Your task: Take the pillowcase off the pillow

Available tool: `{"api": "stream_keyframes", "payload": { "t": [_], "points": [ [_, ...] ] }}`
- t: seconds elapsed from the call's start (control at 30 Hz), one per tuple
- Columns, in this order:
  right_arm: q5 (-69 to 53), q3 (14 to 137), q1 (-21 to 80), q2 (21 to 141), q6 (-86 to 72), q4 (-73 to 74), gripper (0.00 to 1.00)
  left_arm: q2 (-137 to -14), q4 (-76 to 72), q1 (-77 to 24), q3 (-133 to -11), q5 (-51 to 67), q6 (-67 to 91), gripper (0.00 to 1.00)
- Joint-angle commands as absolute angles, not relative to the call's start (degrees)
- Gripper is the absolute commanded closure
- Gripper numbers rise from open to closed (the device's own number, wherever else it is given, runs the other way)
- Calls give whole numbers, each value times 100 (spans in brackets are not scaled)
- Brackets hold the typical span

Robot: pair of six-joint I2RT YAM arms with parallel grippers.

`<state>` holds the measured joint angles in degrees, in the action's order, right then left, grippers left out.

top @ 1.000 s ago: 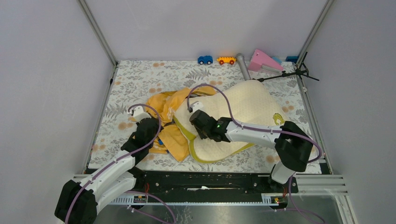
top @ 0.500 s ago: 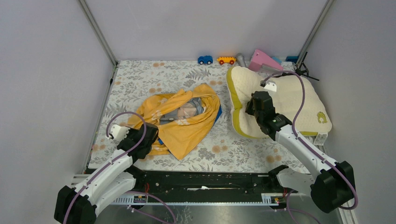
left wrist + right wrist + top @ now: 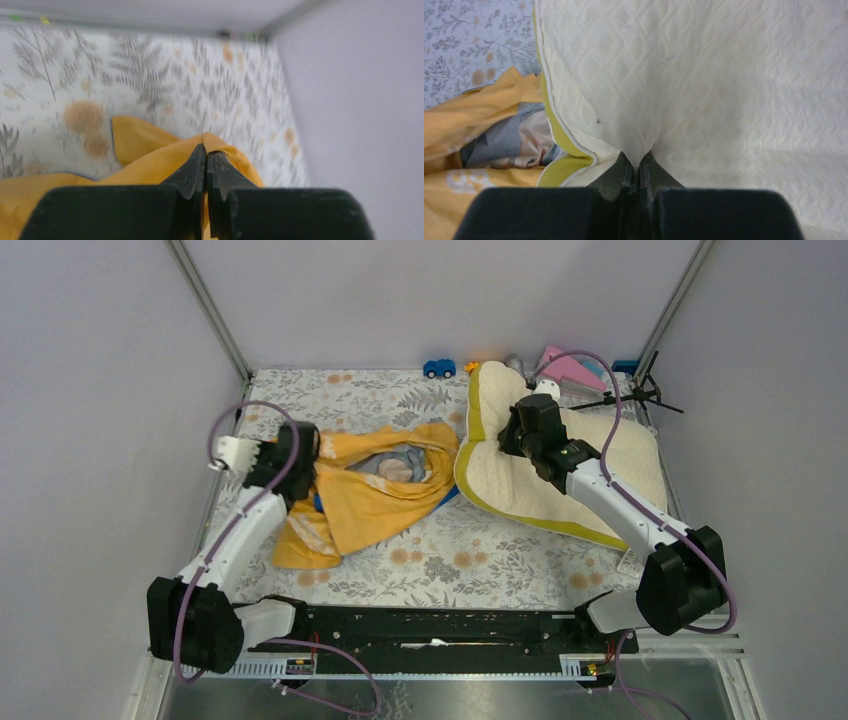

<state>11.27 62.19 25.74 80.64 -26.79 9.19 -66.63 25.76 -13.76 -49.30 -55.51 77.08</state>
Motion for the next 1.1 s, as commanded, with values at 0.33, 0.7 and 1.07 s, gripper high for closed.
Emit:
{"api": "stream_keyframes", "payload": {
  "t": [0.33,0.7,1.07],
  "points": [
    [-1090,7808,2619,8871,-2501,522,93,-7493,542,-589,-5508,-2639,6216,96],
    [-255,7184,2610,8471,-1836,632,0,-7290,236,-2060,-5311,-3499,3816,1],
    [2719,4843,2413,6724,-1631,-173,0,-5587,-1375,-2083,-3008,-2378,2597,1]
  ]
}}
